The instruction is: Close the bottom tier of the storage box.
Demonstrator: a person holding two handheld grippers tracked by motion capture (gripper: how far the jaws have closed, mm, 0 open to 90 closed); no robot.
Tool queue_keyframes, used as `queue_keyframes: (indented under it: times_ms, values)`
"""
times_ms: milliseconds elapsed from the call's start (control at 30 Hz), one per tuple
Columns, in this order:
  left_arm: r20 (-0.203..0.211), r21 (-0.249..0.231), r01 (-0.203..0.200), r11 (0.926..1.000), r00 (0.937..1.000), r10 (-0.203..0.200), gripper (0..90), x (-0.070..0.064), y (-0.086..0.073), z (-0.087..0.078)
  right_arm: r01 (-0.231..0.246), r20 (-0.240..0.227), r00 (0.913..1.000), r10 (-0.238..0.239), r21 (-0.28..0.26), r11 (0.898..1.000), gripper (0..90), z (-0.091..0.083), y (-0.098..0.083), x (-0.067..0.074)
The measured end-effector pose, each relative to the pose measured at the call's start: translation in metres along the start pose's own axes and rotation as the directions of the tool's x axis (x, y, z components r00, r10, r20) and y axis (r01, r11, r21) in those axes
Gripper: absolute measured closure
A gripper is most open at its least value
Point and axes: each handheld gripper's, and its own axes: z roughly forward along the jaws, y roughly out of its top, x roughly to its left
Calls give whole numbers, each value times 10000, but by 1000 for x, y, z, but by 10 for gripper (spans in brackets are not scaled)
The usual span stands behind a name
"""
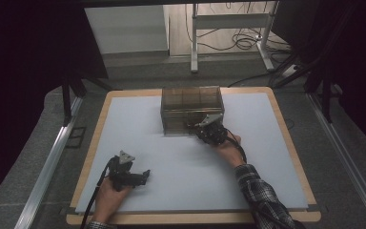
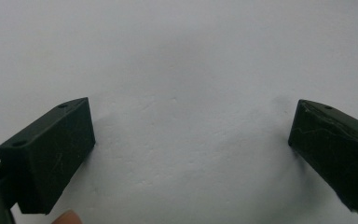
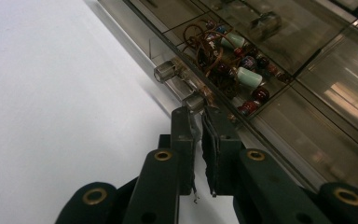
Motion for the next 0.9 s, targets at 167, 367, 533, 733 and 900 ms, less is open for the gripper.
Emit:
queue_keyframes:
  times_ms: [167, 367, 533, 733, 900]
  values:
    - [2, 1, 0, 10000, 10000, 0, 5, 0, 0, 0, -13, 12, 10000, 13, -33, 10000, 815, 1, 1, -2]
    - [1, 2, -3, 10000, 10000, 3, 5, 0, 0, 0, -38, 42, 10000, 38, -56, 10000, 815, 3, 2, -4]
    - [-1, -1, 1, 10000, 10000, -1, 5, 0, 0, 0, -1, 88, 10000, 1, -59, 10000, 815, 4, 3, -5]
    - [-2, 0, 2, 10000, 10000, -2, 5, 0, 0, 0, -65, 108, 9999, 66, -87, 9999, 815, 5, 4, -7]
    - [-2, -1, 3, 10000, 10000, -3, 5, 0, 0, 0, -120, 146, 9998, 122, -120, 9999, 814, 7, 5, -9]
